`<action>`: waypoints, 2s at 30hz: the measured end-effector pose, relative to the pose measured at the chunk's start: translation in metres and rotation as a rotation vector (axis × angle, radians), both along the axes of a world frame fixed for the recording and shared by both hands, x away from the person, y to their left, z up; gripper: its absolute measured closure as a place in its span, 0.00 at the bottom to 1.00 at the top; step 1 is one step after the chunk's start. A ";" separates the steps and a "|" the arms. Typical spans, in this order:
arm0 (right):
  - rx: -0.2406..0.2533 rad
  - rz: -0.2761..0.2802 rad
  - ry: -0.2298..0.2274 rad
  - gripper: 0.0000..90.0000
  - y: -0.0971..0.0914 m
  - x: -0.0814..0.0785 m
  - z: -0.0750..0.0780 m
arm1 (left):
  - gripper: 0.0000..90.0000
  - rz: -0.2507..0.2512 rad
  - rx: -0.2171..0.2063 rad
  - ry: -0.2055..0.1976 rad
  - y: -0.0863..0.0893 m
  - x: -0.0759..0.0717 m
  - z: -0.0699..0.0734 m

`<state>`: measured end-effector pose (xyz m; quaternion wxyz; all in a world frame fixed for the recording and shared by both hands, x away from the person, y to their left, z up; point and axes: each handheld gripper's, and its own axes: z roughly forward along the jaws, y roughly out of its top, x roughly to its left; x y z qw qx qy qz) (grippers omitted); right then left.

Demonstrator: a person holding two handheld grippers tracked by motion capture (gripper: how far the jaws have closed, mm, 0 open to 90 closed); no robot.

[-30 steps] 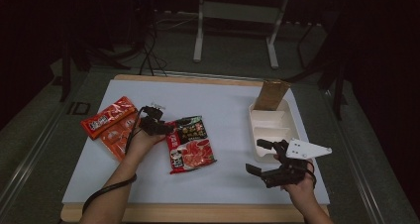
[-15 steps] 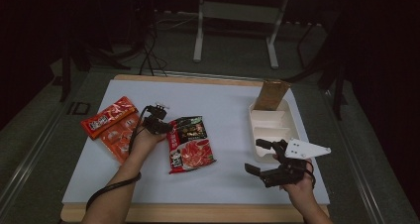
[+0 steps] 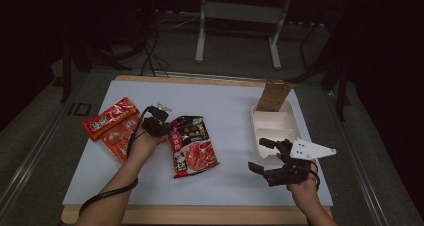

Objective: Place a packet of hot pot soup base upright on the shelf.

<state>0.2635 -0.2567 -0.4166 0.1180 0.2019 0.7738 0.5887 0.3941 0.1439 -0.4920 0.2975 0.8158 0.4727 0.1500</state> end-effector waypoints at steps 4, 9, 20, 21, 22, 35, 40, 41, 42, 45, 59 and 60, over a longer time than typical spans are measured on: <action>-0.010 -0.008 -0.006 0.17 0.000 0.000 0.001 | 0.98 -0.018 -0.013 -0.030 0.001 -0.007 0.009; -0.014 -0.015 0.003 0.16 0.001 0.000 0.002 | 0.98 -0.062 -0.024 -0.132 -0.004 -0.020 0.025; -0.021 -0.047 -0.003 0.16 -0.002 -0.001 0.005 | 0.98 -0.091 -0.046 -0.220 -0.012 -0.037 0.042; -0.021 -0.056 -0.006 0.15 -0.002 -0.001 0.005 | 0.98 -0.098 -0.047 -0.238 -0.013 -0.040 0.044; -0.020 -0.055 0.001 0.15 -0.002 0.000 0.005 | 0.98 -0.105 -0.055 -0.259 -0.014 -0.043 0.046; -0.033 -0.054 0.004 0.14 0.001 -0.002 0.007 | 0.98 -0.253 -0.121 -0.398 -0.038 -0.086 0.082; -0.040 -0.077 0.010 0.15 0.001 0.000 0.007 | 0.99 -0.296 -0.129 -0.427 -0.045 -0.096 0.090; -0.042 -0.077 0.012 0.15 0.001 0.000 0.007 | 0.99 -0.303 -0.133 -0.437 -0.046 -0.098 0.092; -0.042 -0.077 0.012 0.15 0.001 0.000 0.007 | 0.99 -0.304 -0.136 -0.437 -0.048 -0.100 0.093; -0.041 -0.092 0.018 0.16 0.001 0.001 0.007 | 0.99 -0.317 -0.160 -0.460 -0.050 -0.107 0.098; -0.015 -0.077 0.059 0.27 0.010 0.010 0.020 | 0.99 -0.378 -0.299 -0.505 -0.054 -0.122 0.125; -0.009 -0.083 0.052 0.30 0.012 0.011 0.022 | 0.99 -0.379 -0.327 -0.501 -0.054 -0.122 0.126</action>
